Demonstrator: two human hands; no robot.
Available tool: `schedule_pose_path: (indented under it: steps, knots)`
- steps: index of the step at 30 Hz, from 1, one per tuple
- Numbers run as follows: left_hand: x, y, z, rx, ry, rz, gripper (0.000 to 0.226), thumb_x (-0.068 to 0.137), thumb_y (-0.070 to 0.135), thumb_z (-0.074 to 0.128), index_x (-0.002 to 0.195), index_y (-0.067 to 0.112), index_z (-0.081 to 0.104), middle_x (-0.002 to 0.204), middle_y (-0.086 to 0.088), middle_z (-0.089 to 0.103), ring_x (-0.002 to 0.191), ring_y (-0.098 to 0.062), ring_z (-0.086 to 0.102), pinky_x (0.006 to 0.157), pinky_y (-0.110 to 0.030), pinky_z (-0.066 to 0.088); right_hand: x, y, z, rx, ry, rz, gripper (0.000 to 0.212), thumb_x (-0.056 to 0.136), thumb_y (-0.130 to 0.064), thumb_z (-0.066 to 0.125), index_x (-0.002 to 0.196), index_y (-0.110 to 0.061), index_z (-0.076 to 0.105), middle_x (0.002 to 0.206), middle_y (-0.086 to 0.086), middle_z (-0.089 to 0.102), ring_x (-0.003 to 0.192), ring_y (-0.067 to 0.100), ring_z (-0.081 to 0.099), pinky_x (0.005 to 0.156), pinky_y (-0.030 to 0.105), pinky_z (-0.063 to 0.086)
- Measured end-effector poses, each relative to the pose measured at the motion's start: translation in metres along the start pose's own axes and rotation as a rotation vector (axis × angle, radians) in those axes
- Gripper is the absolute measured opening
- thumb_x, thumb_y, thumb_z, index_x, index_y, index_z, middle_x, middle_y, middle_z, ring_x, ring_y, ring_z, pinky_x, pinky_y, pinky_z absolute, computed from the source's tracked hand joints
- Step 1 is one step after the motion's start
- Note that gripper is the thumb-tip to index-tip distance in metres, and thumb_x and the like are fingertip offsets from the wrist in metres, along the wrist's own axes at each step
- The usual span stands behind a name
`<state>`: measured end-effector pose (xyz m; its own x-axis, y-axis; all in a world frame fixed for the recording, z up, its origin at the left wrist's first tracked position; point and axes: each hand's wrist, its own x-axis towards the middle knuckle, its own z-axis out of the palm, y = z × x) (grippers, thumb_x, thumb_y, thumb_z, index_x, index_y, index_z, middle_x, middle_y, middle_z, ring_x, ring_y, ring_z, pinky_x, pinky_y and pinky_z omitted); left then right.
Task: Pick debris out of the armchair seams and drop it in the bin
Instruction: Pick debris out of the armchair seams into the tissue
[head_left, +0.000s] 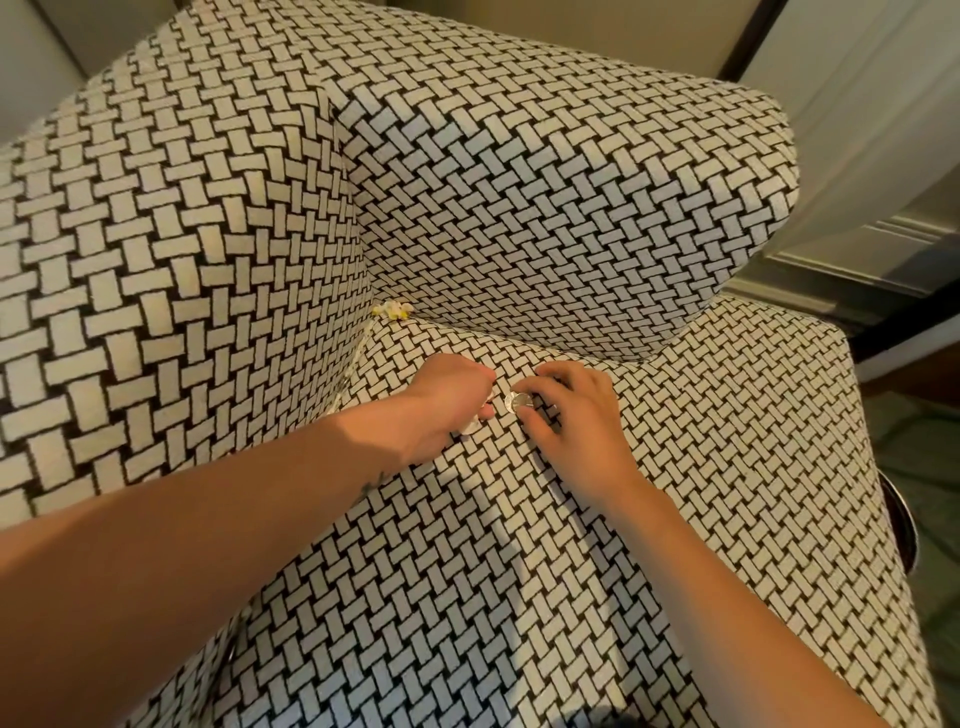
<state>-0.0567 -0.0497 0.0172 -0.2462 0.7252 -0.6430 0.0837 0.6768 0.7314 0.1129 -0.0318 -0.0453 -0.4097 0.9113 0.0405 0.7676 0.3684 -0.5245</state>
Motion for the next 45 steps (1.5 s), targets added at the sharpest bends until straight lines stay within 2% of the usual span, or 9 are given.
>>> schedule_pose_path:
  steps: [3,9,12,18,24,28,33,37,45]
  knots:
    - [0.002,-0.001,-0.003,0.087,0.041,0.065,0.029,0.097,0.004,0.047,0.118,0.015,0.063,0.108,-0.007,0.064,0.100,-0.023,0.061,0.088,-0.038,0.052,0.003,-0.007,-0.004,0.055,-0.014,0.063,0.013,0.094,-0.034,0.067,0.107,-0.033,0.066,0.117,-0.017,0.051,0.114,0.007,0.032,0.100,0.023,0.026]
    - [0.005,-0.013,-0.005,0.474,0.033,0.201,0.030,0.091,0.007,0.052,0.110,0.028,0.061,0.116,-0.003,0.059,0.081,-0.017,0.064,0.071,-0.032,0.052,-0.008,-0.014,0.000,0.277,-0.045,0.140,0.003,0.097,-0.028,0.064,0.100,-0.027,0.063,0.090,-0.011,0.065,0.083,0.010,0.060,0.077,0.027,0.054]
    - [0.007,-0.021,-0.003,0.665,0.002,0.323,0.027,0.091,0.019,0.064,0.117,0.027,0.060,0.134,-0.002,0.045,0.111,-0.020,0.057,0.093,-0.035,0.052,-0.013,-0.017,-0.005,0.382,-0.027,0.195,0.004,0.097,-0.026,0.065,0.100,-0.024,0.065,0.088,-0.007,0.067,0.076,0.009,0.059,0.069,0.018,0.052]
    - [0.000,-0.031,-0.007,0.980,-0.003,0.732,0.021,0.098,0.024,0.059,0.119,0.020,0.060,0.116,0.008,0.049,0.102,-0.013,0.055,0.096,-0.033,0.051,-0.015,-0.016,-0.005,0.446,-0.024,0.220,0.003,0.096,-0.024,0.067,0.098,-0.022,0.066,0.087,-0.004,0.068,0.077,0.011,0.061,0.069,0.018,0.052]
    - [0.001,-0.032,-0.007,1.075,-0.011,0.846,0.012,0.100,0.020,0.055,0.111,0.017,0.059,0.101,0.009,0.042,0.088,-0.014,0.055,0.083,-0.032,0.053,-0.014,-0.022,-0.005,0.593,0.005,0.301,0.006,0.097,-0.026,0.066,0.099,-0.021,0.067,0.090,-0.002,0.068,0.077,0.007,0.060,0.072,0.018,0.053]
    - [0.002,-0.027,-0.006,0.926,-0.011,0.744,0.004,0.101,0.021,0.050,0.100,0.022,0.054,0.100,0.006,0.052,0.089,-0.014,0.055,0.080,-0.030,0.049,-0.013,-0.026,-0.006,0.684,0.017,0.303,0.007,0.097,-0.025,0.066,0.099,-0.018,0.068,0.089,0.000,0.068,0.075,0.001,0.058,0.070,0.013,0.050]
    - [0.000,-0.006,-0.005,0.699,0.026,0.676,0.007,0.102,0.016,0.047,0.098,0.020,0.051,0.089,0.003,0.058,0.077,-0.014,0.056,0.060,-0.026,0.038,-0.012,-0.031,-0.019,0.748,0.011,0.304,0.013,0.098,-0.029,0.066,0.102,-0.018,0.071,0.099,0.007,0.072,0.094,0.022,0.066,0.080,0.018,0.054]
    - [-0.015,0.023,-0.005,0.489,0.024,0.653,0.008,0.104,0.020,0.046,0.105,0.024,0.053,0.090,0.000,0.062,0.066,-0.014,0.056,0.053,-0.030,0.046,-0.006,-0.039,-0.049,0.793,0.037,0.262,0.012,0.100,-0.032,0.062,0.100,-0.025,0.071,0.090,-0.008,0.072,0.084,0.010,0.064,0.078,0.017,0.050]
    - [-0.056,0.100,-0.007,0.067,-0.095,0.564,0.020,0.105,0.020,0.046,0.104,0.030,0.063,0.085,-0.002,0.064,0.070,-0.015,0.056,0.066,-0.025,0.049,0.022,-0.074,-0.131,0.730,0.179,0.125,0.014,0.101,-0.030,0.059,0.105,-0.024,0.071,0.088,-0.012,0.073,0.079,0.002,0.066,0.074,0.019,0.056]
